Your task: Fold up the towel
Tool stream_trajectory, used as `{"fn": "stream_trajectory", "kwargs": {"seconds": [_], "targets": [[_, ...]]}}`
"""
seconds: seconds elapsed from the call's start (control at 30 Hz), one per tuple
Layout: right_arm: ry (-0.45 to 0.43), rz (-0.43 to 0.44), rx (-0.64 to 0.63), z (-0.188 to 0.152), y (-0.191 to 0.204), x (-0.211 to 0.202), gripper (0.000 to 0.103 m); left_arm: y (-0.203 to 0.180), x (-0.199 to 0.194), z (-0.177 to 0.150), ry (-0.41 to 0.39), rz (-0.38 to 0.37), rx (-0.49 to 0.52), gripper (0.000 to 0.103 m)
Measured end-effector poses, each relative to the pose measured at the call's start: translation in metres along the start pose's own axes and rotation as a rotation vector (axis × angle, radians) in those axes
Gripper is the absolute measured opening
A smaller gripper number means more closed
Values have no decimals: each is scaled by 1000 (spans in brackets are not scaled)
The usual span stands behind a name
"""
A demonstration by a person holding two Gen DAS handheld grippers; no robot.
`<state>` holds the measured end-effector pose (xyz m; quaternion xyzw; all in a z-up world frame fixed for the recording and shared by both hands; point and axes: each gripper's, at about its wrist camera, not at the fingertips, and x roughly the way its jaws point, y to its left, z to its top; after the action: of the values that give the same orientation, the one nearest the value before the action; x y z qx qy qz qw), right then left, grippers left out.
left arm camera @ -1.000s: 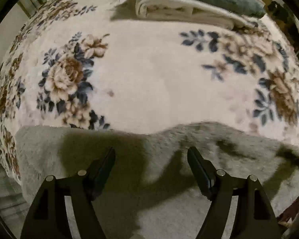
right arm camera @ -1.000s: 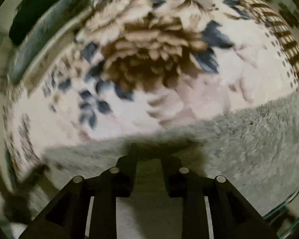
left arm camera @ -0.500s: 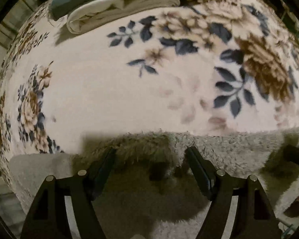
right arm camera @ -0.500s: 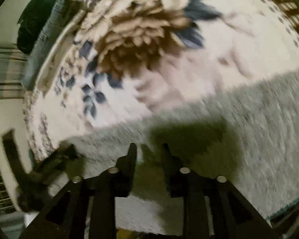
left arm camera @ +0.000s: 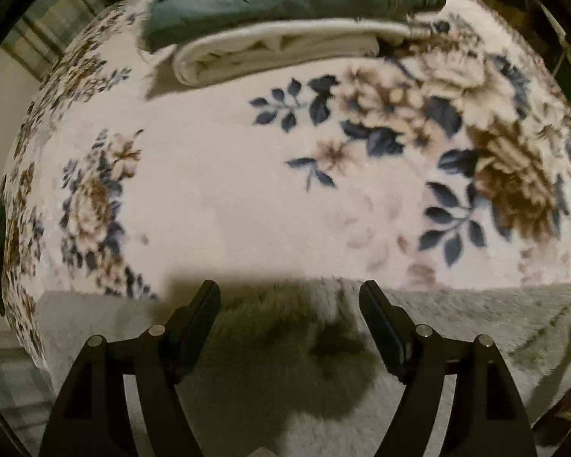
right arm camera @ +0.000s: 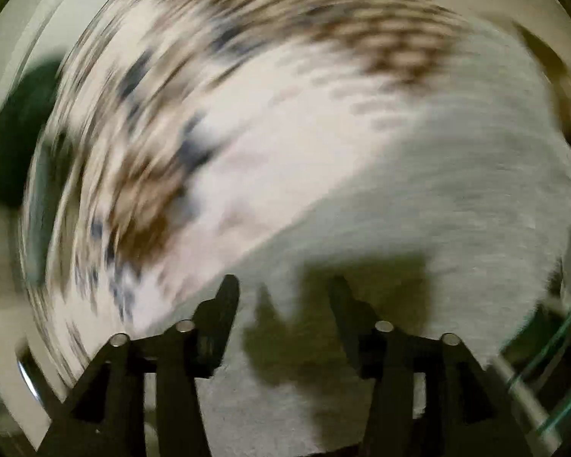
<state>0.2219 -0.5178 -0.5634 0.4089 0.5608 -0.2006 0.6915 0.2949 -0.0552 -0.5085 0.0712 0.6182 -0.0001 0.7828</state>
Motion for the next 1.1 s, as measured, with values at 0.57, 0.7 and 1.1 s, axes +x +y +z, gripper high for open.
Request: {"fn": "stream_trajectory", "kwargs": {"seconds": [0.57,0.7,1.1], "targets": [[215,181,143,-21,28,71,10,-43,-8,-66,145,-86,-71,75],[245,255,231,-10,13,80,19,-61,6,-72,163,-80,-19,75],[65,-48,48,-34,-59,0,55,-78,52,-30,150,-40,-22,77]]}}
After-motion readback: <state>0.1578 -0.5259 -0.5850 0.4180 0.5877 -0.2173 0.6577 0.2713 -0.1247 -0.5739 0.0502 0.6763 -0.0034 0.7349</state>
